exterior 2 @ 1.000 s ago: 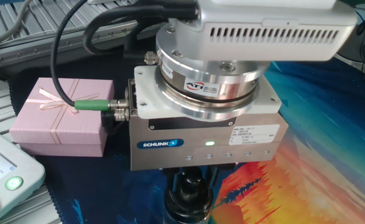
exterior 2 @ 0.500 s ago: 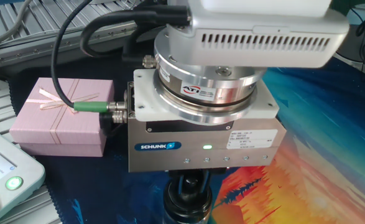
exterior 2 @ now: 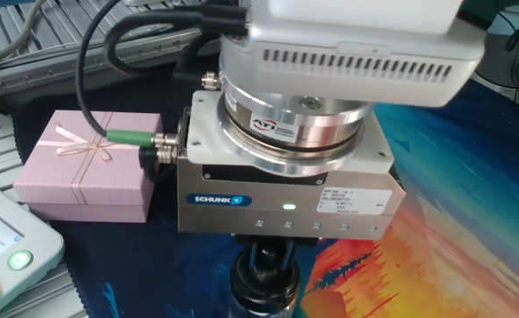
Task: Screw the lid onto the jar
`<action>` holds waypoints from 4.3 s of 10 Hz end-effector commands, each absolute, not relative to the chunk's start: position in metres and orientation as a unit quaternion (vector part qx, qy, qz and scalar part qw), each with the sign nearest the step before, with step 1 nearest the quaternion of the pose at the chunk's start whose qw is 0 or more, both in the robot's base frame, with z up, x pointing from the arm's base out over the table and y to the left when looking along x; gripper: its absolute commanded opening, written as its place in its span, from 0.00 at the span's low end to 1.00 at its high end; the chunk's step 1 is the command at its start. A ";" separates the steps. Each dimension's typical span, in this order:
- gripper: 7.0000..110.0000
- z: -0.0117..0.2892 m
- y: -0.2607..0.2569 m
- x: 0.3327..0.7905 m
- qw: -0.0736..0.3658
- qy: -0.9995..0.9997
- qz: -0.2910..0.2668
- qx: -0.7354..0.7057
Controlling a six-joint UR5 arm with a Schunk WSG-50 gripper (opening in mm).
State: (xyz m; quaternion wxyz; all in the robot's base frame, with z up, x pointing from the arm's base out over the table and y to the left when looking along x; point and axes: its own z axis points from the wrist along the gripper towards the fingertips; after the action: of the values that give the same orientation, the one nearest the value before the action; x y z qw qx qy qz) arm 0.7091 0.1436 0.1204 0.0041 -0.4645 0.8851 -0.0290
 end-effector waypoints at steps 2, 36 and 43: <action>0.15 0.124 0.151 0.696 -0.022 0.928 0.002 -0.373; 0.36 0.122 0.169 0.697 -0.006 0.898 0.016 -0.440; 0.15 0.122 0.153 0.711 0.001 0.893 -0.012 -0.451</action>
State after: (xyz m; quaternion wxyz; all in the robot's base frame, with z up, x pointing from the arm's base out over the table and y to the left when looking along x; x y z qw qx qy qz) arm 0.7070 0.1560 0.1199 -0.0022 -0.4463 0.8948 -0.0079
